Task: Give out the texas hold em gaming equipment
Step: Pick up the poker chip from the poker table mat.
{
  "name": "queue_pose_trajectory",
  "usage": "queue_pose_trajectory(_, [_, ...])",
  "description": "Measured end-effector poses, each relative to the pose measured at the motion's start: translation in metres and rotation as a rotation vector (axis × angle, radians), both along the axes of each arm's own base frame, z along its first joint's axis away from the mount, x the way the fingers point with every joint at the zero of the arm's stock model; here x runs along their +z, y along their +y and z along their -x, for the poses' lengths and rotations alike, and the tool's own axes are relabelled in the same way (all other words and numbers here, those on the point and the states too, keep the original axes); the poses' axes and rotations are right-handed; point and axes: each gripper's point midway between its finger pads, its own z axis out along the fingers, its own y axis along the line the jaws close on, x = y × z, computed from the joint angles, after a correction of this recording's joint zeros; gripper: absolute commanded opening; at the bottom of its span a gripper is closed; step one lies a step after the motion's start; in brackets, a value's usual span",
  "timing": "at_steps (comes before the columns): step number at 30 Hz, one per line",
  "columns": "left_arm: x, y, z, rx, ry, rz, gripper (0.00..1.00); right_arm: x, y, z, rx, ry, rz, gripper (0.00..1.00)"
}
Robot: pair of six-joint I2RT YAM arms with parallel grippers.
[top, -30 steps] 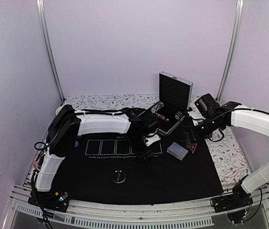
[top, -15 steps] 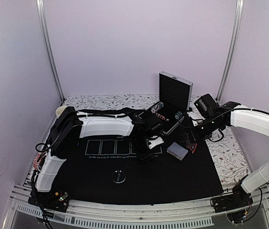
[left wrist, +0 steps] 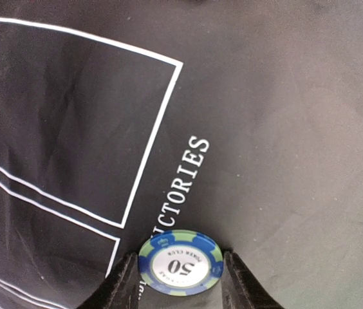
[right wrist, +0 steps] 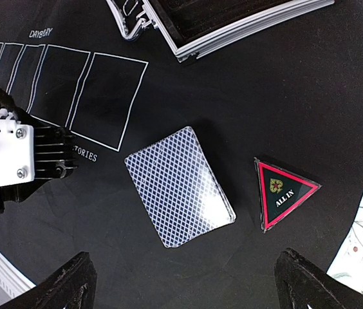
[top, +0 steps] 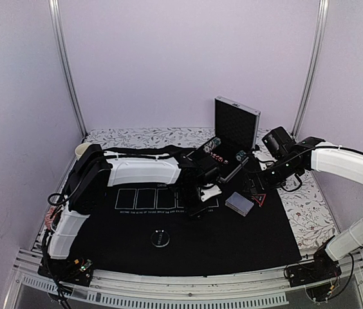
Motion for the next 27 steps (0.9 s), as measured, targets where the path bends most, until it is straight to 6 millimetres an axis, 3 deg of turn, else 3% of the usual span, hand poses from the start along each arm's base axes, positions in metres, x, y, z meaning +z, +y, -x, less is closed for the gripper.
queue_pose_trajectory(20, [0.002,-0.001,-0.001,0.005,-0.009,0.006,0.34,0.0,0.0,0.001,0.001,0.003,-0.001,0.99])
queue_pose_trajectory(27, [0.014,0.003,-0.004,0.017,-0.017,0.025,0.34,0.0,0.0,0.001,0.001,0.003,-0.001,0.99])
